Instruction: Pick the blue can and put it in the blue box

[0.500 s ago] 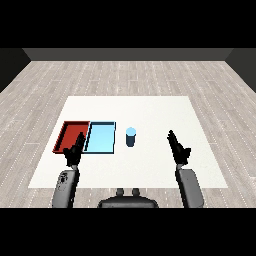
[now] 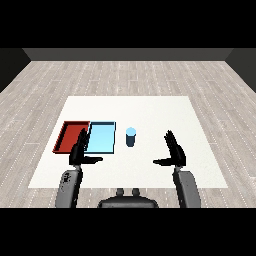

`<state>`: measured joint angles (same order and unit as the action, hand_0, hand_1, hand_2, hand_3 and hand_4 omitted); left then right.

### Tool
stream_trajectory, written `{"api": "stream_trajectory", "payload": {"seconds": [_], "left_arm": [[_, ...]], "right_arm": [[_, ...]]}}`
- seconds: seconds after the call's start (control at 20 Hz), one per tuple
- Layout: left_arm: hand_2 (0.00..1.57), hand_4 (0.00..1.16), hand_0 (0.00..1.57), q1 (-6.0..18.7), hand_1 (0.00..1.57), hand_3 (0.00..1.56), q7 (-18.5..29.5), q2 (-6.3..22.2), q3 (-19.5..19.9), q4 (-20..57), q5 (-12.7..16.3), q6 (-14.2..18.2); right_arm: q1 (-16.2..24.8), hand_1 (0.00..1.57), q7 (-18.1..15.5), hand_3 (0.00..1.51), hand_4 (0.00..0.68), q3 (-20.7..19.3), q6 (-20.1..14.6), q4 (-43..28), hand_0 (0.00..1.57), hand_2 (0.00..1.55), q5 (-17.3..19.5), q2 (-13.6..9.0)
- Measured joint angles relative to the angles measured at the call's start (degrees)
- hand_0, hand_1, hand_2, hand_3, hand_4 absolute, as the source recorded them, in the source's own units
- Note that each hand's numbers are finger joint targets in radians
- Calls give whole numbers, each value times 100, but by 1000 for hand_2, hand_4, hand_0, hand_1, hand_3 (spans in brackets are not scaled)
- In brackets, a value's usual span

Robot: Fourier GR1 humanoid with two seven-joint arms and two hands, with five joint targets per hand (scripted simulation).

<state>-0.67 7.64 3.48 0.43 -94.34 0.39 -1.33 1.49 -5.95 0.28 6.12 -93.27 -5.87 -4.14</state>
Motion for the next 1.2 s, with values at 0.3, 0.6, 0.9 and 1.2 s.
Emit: {"api": "stream_trajectory", "payload": {"seconds": [0.3, 0.6, 0.9, 1.2], "left_arm": [[0, 0, 0, -90, 0, 0, 850, -13, 41, 60, 85, -214], [0, 0, 0, -164, 0, 0, 1253, -57, 86, 211, 93, -273], [0, 0, 0, -116, 0, 0, 1200, -104, 137, 126, 203, -266], [0, 0, 0, -124, 0, 0, 1185, -55, 223, 42, 290, -325]], "right_arm": [[-40, 0, -412, 0, 0, -152, 437, 9, 0, 0, -452, 0], [-80, 0, -626, 0, 0, -186, 514, 236, 0, 0, -495, 100], [-598, 0, -499, 0, 0, -376, 509, 908, 0, 0, -655, 106], [-1159, 0, -414, 0, 0, -343, 216, 1508, 0, 0, -756, 278]]}}
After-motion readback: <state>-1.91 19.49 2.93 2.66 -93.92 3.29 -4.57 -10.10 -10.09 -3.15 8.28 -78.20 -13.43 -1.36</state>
